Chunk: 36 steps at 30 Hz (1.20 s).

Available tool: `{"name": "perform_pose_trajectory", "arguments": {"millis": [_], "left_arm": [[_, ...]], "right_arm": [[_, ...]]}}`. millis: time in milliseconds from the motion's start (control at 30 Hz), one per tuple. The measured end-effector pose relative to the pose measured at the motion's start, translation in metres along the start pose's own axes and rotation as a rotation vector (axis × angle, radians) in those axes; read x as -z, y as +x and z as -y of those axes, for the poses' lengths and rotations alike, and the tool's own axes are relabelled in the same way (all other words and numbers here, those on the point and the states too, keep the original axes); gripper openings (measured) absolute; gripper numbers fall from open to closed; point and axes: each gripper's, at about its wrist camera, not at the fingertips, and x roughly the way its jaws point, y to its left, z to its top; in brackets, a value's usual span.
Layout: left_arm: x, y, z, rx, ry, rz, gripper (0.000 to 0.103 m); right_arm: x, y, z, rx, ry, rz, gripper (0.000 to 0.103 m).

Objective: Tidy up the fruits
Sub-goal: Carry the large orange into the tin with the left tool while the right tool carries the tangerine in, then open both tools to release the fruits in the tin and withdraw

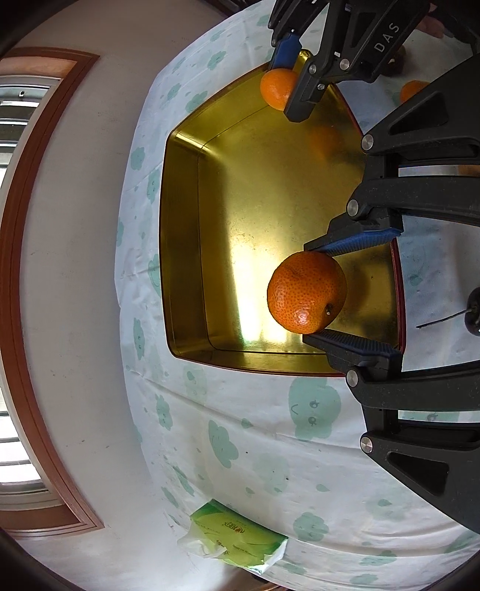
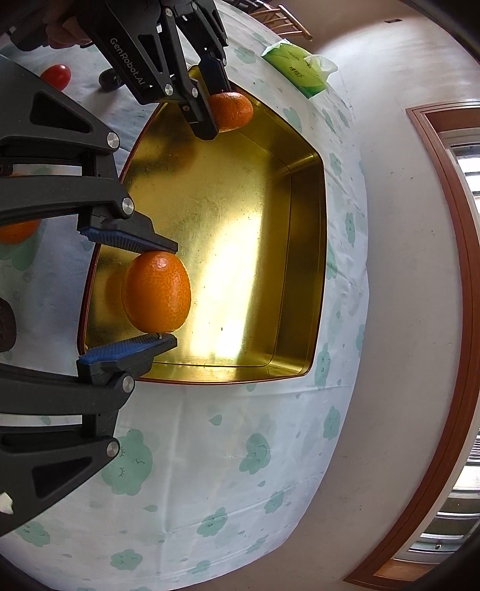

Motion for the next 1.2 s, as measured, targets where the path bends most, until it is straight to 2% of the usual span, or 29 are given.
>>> {"name": "perform_pose_trajectory", "arguments": {"millis": [300, 533, 767, 1200], "left_arm": [[0.001, 0.0, 0.002, -0.029, 0.011, -0.002, 0.042], [0.001, 0.001, 0.001, -0.018, 0.009, -0.003, 0.042], [0.0, 0.0, 0.001, -0.024, 0.014, -0.001, 0.045], [0.018, -0.053, 0.002, -0.016, -0.009, 0.063, 0.046]], "right_arm": [[0.003, -0.002, -0.003, 0.011, 0.01, 0.005, 0.041], [0.003, -0.002, -0.002, 0.011, 0.007, 0.005, 0.042], [0.002, -0.006, -0.005, 0.009, -0.003, 0.011, 0.05], [0.019, -0.063, -0.008, 0.021, -0.002, 0.098, 0.051]]}}
